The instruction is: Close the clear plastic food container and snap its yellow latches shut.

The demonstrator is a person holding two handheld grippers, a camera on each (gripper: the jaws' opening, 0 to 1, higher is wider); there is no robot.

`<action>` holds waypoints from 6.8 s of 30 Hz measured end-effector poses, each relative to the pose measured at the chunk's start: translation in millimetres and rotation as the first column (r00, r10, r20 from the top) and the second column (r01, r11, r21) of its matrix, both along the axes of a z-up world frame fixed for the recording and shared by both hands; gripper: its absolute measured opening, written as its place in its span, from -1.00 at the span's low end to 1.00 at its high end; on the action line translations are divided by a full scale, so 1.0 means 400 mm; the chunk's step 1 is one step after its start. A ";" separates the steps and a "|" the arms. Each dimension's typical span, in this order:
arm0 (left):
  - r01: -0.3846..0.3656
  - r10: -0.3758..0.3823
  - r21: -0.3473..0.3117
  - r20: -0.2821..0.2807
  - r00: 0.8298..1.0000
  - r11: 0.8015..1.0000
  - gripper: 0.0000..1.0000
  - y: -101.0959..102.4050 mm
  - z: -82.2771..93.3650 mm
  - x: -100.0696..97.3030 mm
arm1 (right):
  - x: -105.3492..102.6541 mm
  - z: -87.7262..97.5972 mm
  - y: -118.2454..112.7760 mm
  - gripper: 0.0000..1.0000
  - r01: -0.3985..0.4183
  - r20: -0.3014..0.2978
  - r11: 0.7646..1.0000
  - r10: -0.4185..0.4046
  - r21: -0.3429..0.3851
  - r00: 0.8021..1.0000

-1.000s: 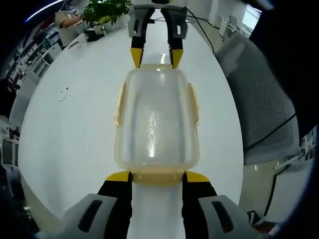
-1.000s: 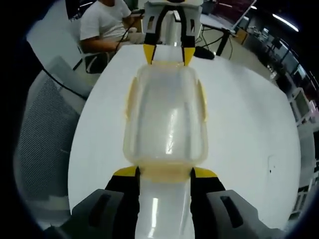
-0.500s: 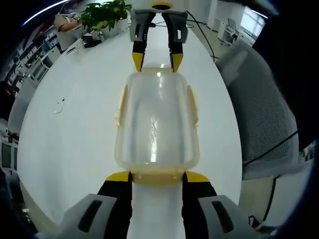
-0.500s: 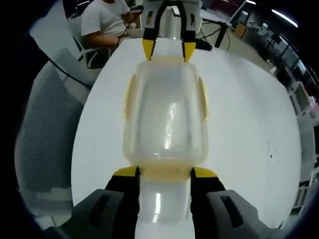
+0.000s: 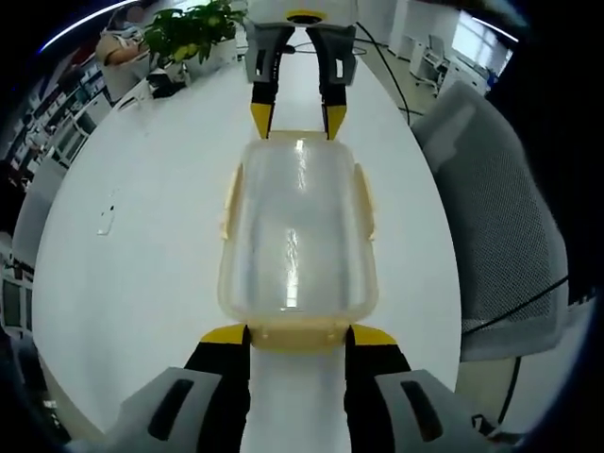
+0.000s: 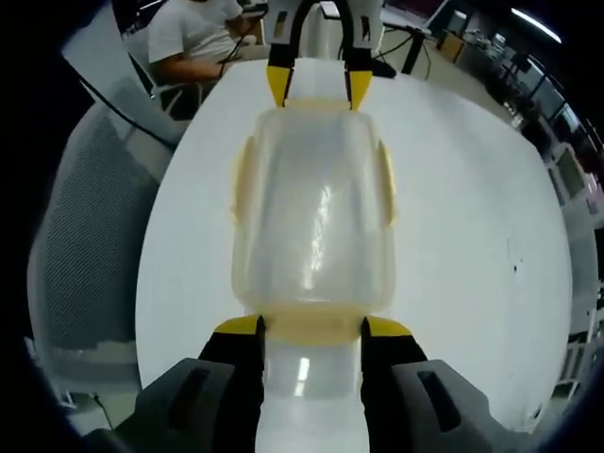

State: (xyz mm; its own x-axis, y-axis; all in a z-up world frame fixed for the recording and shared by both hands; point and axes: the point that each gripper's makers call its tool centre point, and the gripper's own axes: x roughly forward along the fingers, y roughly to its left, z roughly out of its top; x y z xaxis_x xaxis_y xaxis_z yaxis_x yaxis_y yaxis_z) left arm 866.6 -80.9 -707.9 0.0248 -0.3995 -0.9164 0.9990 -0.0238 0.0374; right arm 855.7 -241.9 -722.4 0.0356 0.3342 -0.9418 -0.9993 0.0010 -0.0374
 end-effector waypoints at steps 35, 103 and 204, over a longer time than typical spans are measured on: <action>0.018 -0.018 -0.055 -0.007 1.000 0.998 -0.34 -0.193 -0.021 0.012 | 0.005 -0.019 -0.195 -0.26 0.025 -0.004 0.996 -0.025 -0.088 1.000; -0.219 0.225 -0.131 0.036 0.974 0.967 -0.18 -0.252 0.007 0.033 | -0.019 0.031 -0.288 -0.26 0.268 0.011 0.963 -0.268 0.025 0.963; -0.853 0.775 -0.310 -0.366 0.515 0.420 -0.45 -0.309 -0.032 -0.023 | -0.014 0.016 -0.230 -0.42 0.892 -0.307 0.302 -0.860 0.338 0.407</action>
State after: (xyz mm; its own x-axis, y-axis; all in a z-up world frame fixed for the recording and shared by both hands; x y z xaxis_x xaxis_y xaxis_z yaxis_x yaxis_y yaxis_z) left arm 857.5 -204.3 -720.8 0.4326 -0.5816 -0.6889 0.5319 0.7816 -0.3259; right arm 850.1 -333.9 -716.1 0.4990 0.4573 -0.7361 -0.3985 0.8754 0.2737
